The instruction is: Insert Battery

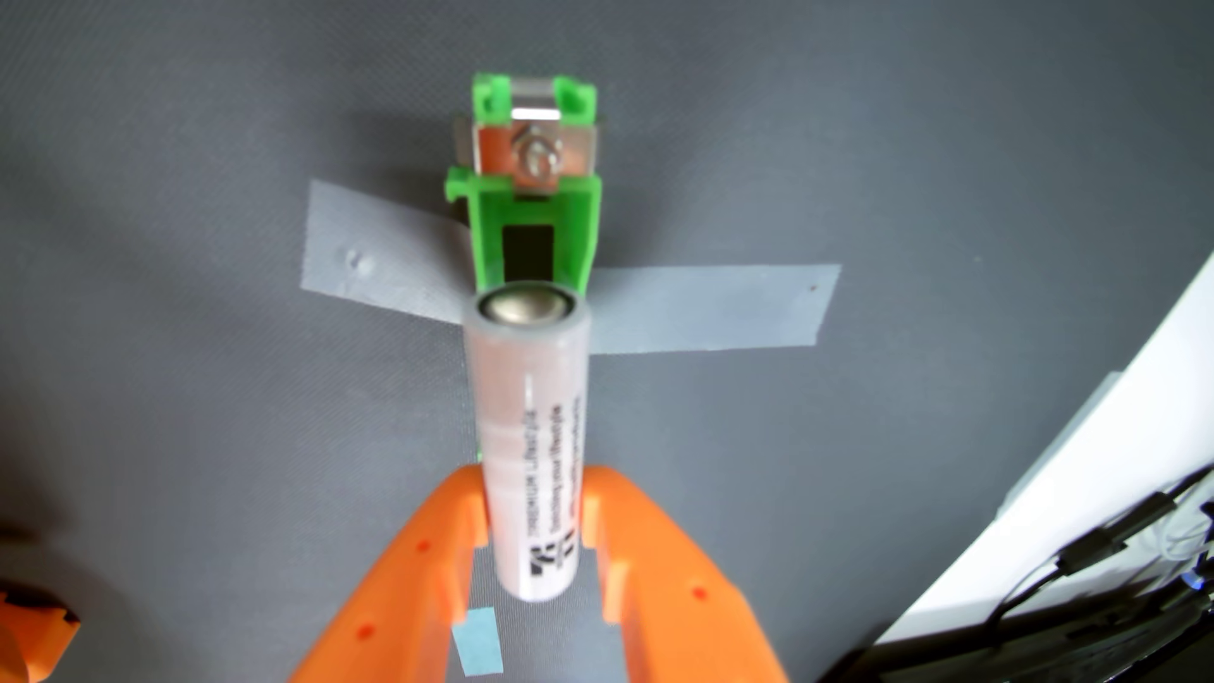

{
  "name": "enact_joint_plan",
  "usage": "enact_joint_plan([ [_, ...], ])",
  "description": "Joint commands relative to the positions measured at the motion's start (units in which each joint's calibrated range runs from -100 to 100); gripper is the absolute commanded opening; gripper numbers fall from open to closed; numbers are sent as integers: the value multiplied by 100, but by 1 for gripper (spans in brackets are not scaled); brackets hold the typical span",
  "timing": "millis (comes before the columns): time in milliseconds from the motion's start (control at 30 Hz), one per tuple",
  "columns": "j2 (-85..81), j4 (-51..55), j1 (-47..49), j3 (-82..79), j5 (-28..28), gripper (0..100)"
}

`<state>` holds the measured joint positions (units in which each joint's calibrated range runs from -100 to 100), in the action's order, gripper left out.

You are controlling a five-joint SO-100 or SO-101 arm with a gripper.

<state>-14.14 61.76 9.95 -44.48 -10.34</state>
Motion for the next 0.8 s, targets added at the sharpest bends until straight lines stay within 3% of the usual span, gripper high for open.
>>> enact_joint_plan([
  [0,-24,-45,-39,23,5,1],
  [767,-15,-435,-39,-284,30,1],
])
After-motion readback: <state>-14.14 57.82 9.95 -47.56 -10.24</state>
